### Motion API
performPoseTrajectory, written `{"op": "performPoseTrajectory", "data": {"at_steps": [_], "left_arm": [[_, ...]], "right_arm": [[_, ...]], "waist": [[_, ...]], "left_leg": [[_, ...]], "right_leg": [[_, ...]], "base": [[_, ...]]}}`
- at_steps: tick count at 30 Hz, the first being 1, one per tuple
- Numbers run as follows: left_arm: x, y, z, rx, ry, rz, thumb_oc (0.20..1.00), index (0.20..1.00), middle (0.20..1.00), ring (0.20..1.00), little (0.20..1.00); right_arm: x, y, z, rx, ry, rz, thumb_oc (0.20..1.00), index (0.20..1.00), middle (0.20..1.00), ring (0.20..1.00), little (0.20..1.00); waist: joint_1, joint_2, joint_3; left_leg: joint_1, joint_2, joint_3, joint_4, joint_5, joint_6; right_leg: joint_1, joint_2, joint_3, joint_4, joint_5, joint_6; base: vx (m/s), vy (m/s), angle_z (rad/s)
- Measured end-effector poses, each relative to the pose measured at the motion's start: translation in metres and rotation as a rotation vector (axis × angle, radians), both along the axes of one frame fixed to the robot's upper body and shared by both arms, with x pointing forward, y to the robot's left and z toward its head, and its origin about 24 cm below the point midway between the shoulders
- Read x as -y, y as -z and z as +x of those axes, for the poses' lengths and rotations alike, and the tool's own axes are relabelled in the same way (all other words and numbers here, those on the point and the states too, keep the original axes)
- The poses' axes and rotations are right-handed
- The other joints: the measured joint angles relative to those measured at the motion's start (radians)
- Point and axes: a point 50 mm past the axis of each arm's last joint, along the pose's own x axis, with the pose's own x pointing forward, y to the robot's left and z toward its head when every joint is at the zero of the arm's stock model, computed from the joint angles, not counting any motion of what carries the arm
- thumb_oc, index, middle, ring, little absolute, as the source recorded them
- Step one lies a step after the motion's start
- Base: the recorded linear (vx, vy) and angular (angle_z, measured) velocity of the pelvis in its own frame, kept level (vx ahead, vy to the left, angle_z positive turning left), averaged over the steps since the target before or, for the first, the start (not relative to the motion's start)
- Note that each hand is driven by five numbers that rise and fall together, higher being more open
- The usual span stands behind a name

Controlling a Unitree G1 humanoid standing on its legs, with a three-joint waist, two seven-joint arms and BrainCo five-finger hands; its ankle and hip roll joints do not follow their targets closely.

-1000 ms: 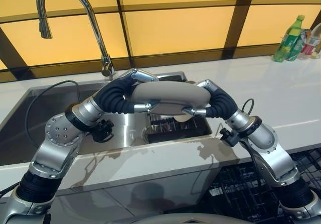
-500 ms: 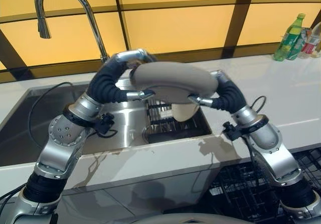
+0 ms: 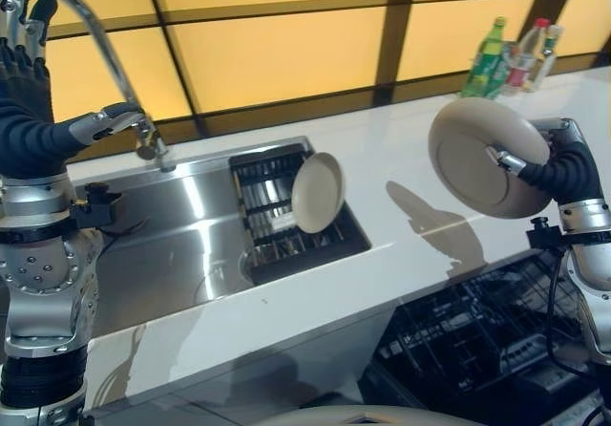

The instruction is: Pick up plates and place into dishwasher.

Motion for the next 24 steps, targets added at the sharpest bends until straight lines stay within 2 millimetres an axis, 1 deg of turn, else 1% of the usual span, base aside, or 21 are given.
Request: {"op": "performPoseTrajectory", "data": {"at_steps": [1,2,4,6,8,9,12,13,14,16,18,20,21,24], "left_arm": [[-0.001,0.001,-0.001,-0.002,-0.007,0.0,1.0,1.0,1.0,1.0,1.0],[-0.002,0.001,0.0,-0.007,-0.008,0.001,1.0,1.0,1.0,1.0,1.0],[-0.004,0.004,0.0,-0.02,-0.024,0.004,1.0,1.0,1.0,1.0,1.0],[-0.006,0.005,0.0,-0.024,-0.037,0.006,1.0,1.0,1.0,1.0,1.0],[-0.009,0.006,0.003,-0.041,-0.079,0.036,1.0,1.0,1.0,1.0,1.0],[-0.012,0.007,0.006,-0.058,-0.095,0.043,1.0,1.0,1.0,1.0,1.0],[-0.028,0.013,0.01,-0.119,-0.202,0.08,1.0,1.0,1.0,1.0,1.0],[-0.035,0.018,0.013,-0.155,-0.254,0.106,1.0,1.0,1.0,1.0,1.0],[-0.041,0.024,0.017,-0.195,-0.306,0.135,1.0,1.0,1.0,1.0,1.0],[-0.055,0.034,0.023,-0.267,-0.398,0.206,1.0,1.0,1.0,1.0,1.0],[-0.071,0.048,0.027,-0.357,-0.466,0.225,1.0,1.0,1.0,1.0,1.0],[-0.082,0.059,0.03,-0.424,-0.488,0.211,1.0,1.0,1.0,1.0,1.0],[-0.086,0.068,0.033,-0.468,-0.497,0.204,1.0,1.0,1.0,1.0,1.0],[-0.091,0.091,0.039,-0.573,-0.509,0.184,1.0,1.0,1.0,1.0,1.0]], "right_arm": [[0.003,-0.001,-0.001,0.004,0.021,-0.001,0.2,0.2,0.2,0.2,0.2],[0.008,-0.001,-0.003,0.008,0.051,0.003,0.2,0.2,0.2,0.2,0.2],[0.013,0.002,-0.003,0.001,0.09,0.011,0.2,0.2,0.2,0.2,0.2],[0.019,0.007,-0.005,-0.024,0.134,0.019,0.2,0.2,0.2,0.2,0.2],[0.023,0.014,-0.008,-0.049,0.165,0.027,0.2,0.2,0.2,0.2,0.2],[0.025,0.017,-0.009,-0.066,0.176,0.028,0.2,0.2,0.2,0.2,0.2],[0.033,0.028,-0.018,-0.115,0.213,0.032,0.2,0.2,0.2,0.2,0.2],[0.036,0.031,-0.021,-0.129,0.226,0.038,0.2,0.2,0.2,0.2,0.2],[0.039,0.034,-0.022,-0.146,0.236,0.043,0.2,0.2,0.2,0.2,0.2],[0.045,0.038,-0.024,-0.175,0.25,0.048,0.2,0.2,0.2,0.2,0.2],[0.05,0.042,-0.025,-0.204,0.246,0.061,0.2,0.2,0.2,0.2,0.2],[0.053,0.047,-0.024,-0.233,0.23,0.075,0.2,0.2,0.2,0.2,0.2],[0.053,0.049,-0.024,-0.247,0.222,0.075,0.2,0.2,0.2,0.2,0.2],[0.055,0.056,-0.023,-0.289,0.2,0.088,0.2,0.2,0.2,0.2,0.2]], "waist": [[-0.001,0.001,0.0],[-0.016,0.001,0.001],[-0.029,0.003,0.006],[-0.049,0.004,0.015],[-0.061,0.01,0.023],[-0.059,0.015,0.028],[-0.1,0.021,0.04],[-0.112,0.024,0.045],[-0.113,0.029,0.048],[-0.14,0.032,0.058],[-0.144,0.039,0.072],[-0.146,0.041,0.09],[-0.149,0.045,0.092],[-0.155,0.056,0.113]], "left_leg": [[0.002,0.002,0.003,0.0,-0.001,-0.001],[0.004,0.003,0.012,0.0,-0.002,-0.002],[0.013,0.009,0.031,0.0,-0.006,-0.005],[0.018,0.015,0.055,0.0,-0.011,-0.009],[0.024,0.02,0.079,0.0,-0.014,-0.012],[0.031,0.022,0.089,0.0,-0.018,-0.014],[0.044,0.029,0.12,0.0,-0.025,-0.019],[0.05,0.031,0.131,0.0,-0.027,-0.021],[0.053,0.033,0.142,0.0,-0.03,-0.022],[0.06,0.037,0.168,0.001,-0.035,-0.024],[0.073,0.043,0.195,0.001,-0.042,-0.031],[0.089,0.047,0.194,0.001,-0.045,-0.033],[0.09,0.047,0.194,0.001,-0.047,-0.035],[0.102,0.051,0.194,0.001,-0.059,-0.036]], "right_leg": [[0.001,0.001,0.005,0.0,0.0,0.0],[-0.003,0.004,0.015,0.0,0.0,0.0],[-0.003,0.01,0.036,-0.001,0.002,-0.001],[-0.009,0.017,0.057,0.0,0.004,-0.001],[-0.012,0.022,0.076,-0.001,0.008,-0.001],[-0.012,0.026,0.092,-0.001,0.011,-0.002],[-0.014,0.036,0.125,-0.001,0.013,-0.004],[-0.015,0.038,0.133,0.0,0.014,-0.004],[-0.016,0.04,0.144,0.0,0.014,-0.004],[-0.024,0.042,0.15,0.005,0.016,-0.001],[-0.043,0.043,0.149,0.021,0.017,0.001],[-0.055,0.044,0.148,0.037,0.022,0.002],[-0.066,0.043,0.148,0.043,0.022,0.003],[-0.085,0.043,0.146,0.061,0.03,0.006]], "base": [[0.0,-0.032,-0.23],[0.0,-0.036,-0.25],[0.02,-0.027,-0.32],[0.05,-0.025,-0.34],[0.02,-0.042,-0.37],[0.02,-0.036,-0.42],[0.01,-0.043,-0.34],[-0.01,-0.032,-0.43],[-0.01,-0.032,-0.39],[-0.01,-0.023,-0.43],[-0.02,-0.026,-0.69],[-0.01,-0.028,-0.67],[0.02,-0.036,-0.59],[0.04,-0.05,-0.47]]}}
